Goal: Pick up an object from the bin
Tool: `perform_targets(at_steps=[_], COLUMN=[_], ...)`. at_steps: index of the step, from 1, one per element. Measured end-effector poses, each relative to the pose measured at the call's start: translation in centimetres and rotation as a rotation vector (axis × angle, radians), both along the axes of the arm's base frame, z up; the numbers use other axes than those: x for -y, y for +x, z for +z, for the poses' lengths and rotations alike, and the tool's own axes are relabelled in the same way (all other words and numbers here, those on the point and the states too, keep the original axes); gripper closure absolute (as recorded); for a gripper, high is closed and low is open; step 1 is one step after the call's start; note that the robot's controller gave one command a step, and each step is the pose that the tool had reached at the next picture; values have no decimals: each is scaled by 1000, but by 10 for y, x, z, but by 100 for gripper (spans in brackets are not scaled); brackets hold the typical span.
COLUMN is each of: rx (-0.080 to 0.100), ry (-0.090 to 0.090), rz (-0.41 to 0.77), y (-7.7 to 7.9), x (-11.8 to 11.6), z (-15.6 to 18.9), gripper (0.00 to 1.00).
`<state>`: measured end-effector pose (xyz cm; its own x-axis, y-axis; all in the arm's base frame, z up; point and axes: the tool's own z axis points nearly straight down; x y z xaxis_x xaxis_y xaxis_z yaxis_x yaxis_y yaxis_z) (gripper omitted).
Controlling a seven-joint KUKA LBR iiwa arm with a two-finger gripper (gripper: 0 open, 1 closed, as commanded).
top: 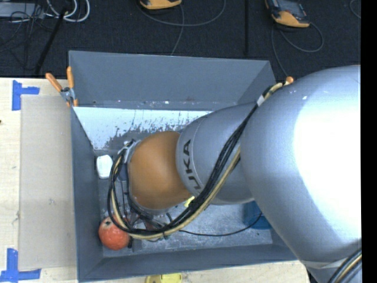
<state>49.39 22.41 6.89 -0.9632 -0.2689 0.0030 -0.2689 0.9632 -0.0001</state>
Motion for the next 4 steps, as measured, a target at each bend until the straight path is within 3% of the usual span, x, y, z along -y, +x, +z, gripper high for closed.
perform_targets(at_steps=[1,3,4], rx=[2,2,8], ry=[1,1,6], rz=[35,35,27], y=[17,17,69], x=[-11,-11,31], z=[77,77,105], gripper=[100,100,100])
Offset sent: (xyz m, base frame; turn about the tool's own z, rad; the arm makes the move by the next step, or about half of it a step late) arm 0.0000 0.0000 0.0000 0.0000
